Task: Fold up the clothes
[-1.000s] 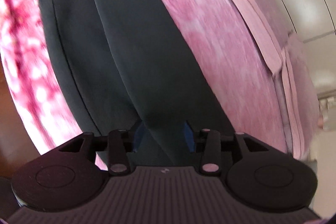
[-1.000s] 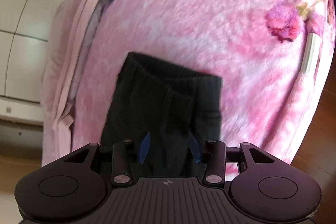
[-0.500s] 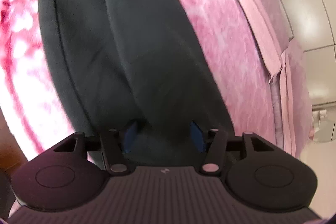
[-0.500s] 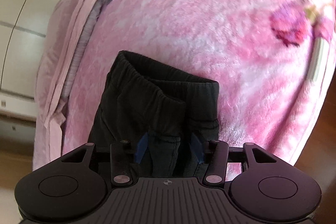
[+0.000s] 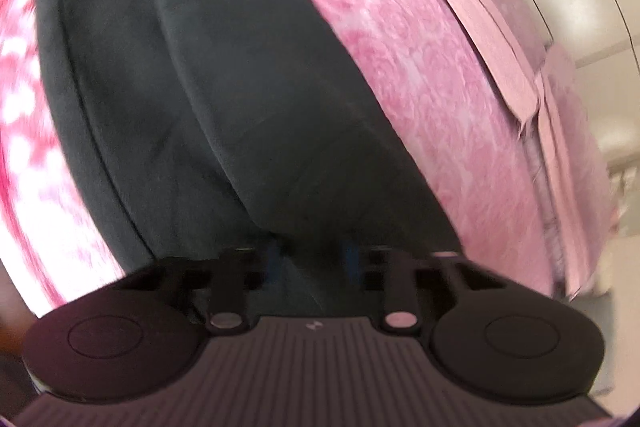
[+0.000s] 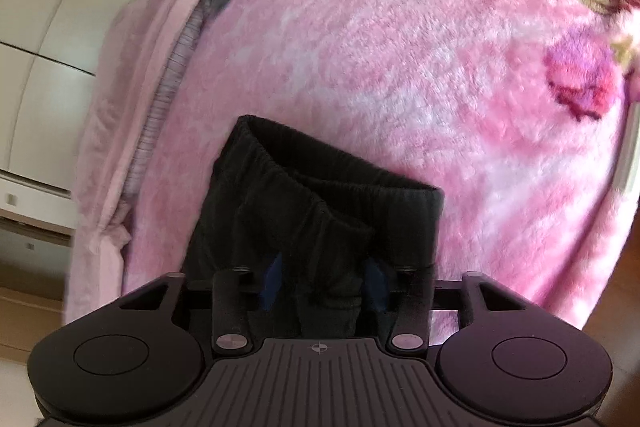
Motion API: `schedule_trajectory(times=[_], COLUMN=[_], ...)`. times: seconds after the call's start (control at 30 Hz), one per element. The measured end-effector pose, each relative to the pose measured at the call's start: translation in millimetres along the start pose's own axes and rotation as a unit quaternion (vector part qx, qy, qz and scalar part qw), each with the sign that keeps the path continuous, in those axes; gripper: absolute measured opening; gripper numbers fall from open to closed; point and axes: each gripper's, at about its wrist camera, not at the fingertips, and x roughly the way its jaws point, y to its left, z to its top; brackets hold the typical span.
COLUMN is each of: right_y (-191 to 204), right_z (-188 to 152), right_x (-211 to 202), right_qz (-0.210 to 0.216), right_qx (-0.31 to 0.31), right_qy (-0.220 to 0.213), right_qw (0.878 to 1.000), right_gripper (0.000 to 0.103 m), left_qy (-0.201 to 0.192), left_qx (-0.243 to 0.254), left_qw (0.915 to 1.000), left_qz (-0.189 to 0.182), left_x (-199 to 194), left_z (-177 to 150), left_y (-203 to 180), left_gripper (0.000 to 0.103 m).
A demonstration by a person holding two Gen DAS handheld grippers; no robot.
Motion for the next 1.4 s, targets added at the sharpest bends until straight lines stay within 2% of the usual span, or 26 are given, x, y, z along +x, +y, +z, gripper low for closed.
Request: schedule_trajectory(times=[0.03,0.1,0.17,0.23,0.3,0.37,0.4,0.53,0.63,0.77,0.8,0.87,0.9,0.93,0.97,1.07,1.13,1.3,1.4], right_y=[1.4,10.6,22.2,22.5,12.4,1.9,-0.2,6.2,-1.0,-3.8,0.8,12.6,18.9,25.1,30.7,48.5,60.5,91.0,112.4], right_z=[2.0,6.1,10.0,15.2,16.9,15.1,14.3,13.3,11.0,-0.2,-1.9,-3.0,-3.0,-3.3,-3.5,-6.8,-11.1,-36.9,-66.6], right_x=[-0.6,-11.5,-29.7,-45.0,-44.5,-33.5,-31.5,-44.9,-36.0,-22.8,-23.4,-27.5,-31.0,-34.9,-39.5,-53.1,-56.1,-25.1,-12.5], right_qz=[-0.004,0.001,0.014,0.020,-0.001,-0.033,-0.034,0.003,-0.021,-0.055,-0.062,-0.087,-0.107,-0.133,-0.152,-0.191,-0.193,-0.173,-0.169], right_qx=[-0.006,-0.035,-0.069,-0.077,-0.079,-0.078,-0.073,-0.094,-0.093,-0.108,-0.122,-0.155,-0.171,-0.184,-0.189,-0.200,-0.201,-0.216,-0.240], right_qy=[0.001,-0.007,-0.019,-0.024,-0.013,0.006,0.006,-0.016,-0.009,-0.016,-0.017,-0.013,-0.013,-0.016,-0.024,-0.060,-0.077,-0.043,-0.038], right_qw=[1.000,0.999,0.997,0.997,0.997,0.996,0.997,0.995,0.995,0.992,0.991,0.984,0.979,0.974,0.970,0.959,0.957,0.960,0.955], right_gripper=[0.019,0.013,0.012,0.012,0.012,0.012,0.012,0.012,0.012,0.015,0.018,0.032,0.048,0.057,0.058,0.058,0.058,0.058,0.058], left_qy=[-0.003,-0.018,-0.035,-0.042,-0.021,-0.013,-0.015,-0.034,-0.025,-0.028,-0.027,-0.022,-0.018,-0.016,-0.018,-0.034,-0.053,-0.109,-0.122], left_qx=[0.020,0.057,0.103,0.147,0.171,0.157,0.148,0.162,0.160,0.178,0.173,0.167,0.166,0.163,0.159,0.135,0.106,0.022,-0.010], left_qw=[0.9998,0.9982,0.9940,0.9881,0.9849,0.9870,0.9883,0.9859,0.9860,0.9817,0.9824,0.9836,0.9841,0.9846,0.9853,0.9887,0.9914,0.9902,0.9883], left_qz=[0.001,-0.009,-0.016,-0.015,0.014,0.031,0.033,0.026,0.038,0.063,0.064,0.063,0.061,0.059,0.058,0.056,0.056,0.085,0.092], left_x=[-2.2,-17.5,-35.0,-48.6,-43.4,-36.1,-34.7,-43.5,-37.3,-23.5,-23.6,-26.9,-29.5,-32.6,-37.3,-51.4,-60.9,-73.9,-72.7], left_z=[1.3,0.6,-6.2,-17.1,-31.1,-39.6,-42.3,-48.7,-55.2,-62.3,-62.2,-60.4,-59.0,-57.1,-53.8,-38.6,-22.9,33.3,63.6], left_y=[-3.2,-11.4,-20.8,-24.6,-17.4,-7.5,-4.4,-7.9,-3.7,-7.2,-7.8,-8.1,-7.9,-7.3,-5.7,4.2,16.1,58.8,83.6], left_gripper=[0.004,0.003,0.003,0.003,0.004,0.004,0.004,0.004,0.005,0.008,0.008,0.008,0.010,0.018,0.024,0.031,0.035,0.038,0.040])
